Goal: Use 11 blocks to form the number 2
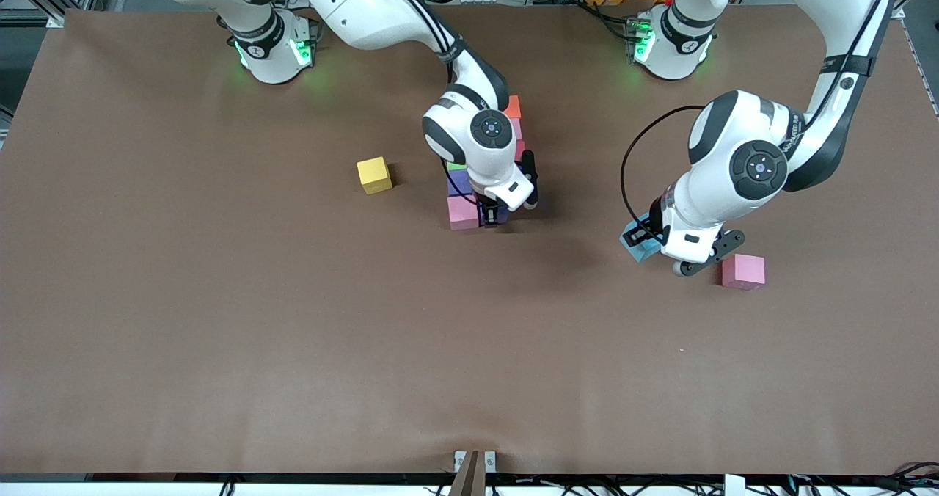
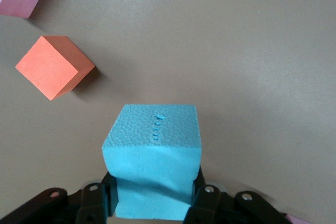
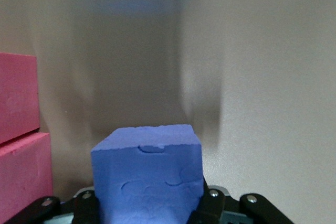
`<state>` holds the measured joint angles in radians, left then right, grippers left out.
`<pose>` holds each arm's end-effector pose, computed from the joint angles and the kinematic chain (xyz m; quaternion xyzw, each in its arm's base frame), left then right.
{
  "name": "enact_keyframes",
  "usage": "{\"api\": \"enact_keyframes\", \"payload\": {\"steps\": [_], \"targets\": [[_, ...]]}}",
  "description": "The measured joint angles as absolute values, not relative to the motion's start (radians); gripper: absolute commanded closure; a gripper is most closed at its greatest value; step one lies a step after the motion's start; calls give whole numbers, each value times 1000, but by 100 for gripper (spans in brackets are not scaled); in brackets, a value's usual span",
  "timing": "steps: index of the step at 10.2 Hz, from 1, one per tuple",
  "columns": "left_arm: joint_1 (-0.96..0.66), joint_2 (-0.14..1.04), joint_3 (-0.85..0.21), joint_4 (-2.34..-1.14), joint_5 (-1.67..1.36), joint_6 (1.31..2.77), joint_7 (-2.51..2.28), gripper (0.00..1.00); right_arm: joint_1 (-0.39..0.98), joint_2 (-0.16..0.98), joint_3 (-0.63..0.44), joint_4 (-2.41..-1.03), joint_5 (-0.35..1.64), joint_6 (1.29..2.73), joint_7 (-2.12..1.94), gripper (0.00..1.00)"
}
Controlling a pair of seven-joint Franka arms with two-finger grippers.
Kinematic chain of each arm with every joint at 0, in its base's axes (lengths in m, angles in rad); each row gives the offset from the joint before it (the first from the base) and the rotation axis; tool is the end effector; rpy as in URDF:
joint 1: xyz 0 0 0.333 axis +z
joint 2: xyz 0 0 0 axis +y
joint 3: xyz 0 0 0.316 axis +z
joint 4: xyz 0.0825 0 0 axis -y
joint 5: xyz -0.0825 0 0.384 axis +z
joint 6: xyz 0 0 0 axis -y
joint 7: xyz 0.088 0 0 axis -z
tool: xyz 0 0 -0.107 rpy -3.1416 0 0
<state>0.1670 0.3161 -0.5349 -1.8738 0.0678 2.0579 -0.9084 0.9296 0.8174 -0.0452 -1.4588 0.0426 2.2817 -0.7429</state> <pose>0.5764 -0.1994 0.3591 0.9641 0.2570 -0.0647 0.0151 0.4519 0.5624 0.1968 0.6917 0.7222 0.0032 0.0000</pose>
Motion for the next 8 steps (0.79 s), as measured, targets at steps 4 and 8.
{"api": "enact_keyframes", "payload": {"steps": [4, 8], "targets": [[166, 316, -535, -1872, 68, 2056, -929, 86, 928, 817, -48, -1459, 43, 2282, -745, 40], [159, 317, -536, -1872, 68, 2055, -962, 84, 925, 817, -49, -1459, 42, 2281, -750, 39]]}}
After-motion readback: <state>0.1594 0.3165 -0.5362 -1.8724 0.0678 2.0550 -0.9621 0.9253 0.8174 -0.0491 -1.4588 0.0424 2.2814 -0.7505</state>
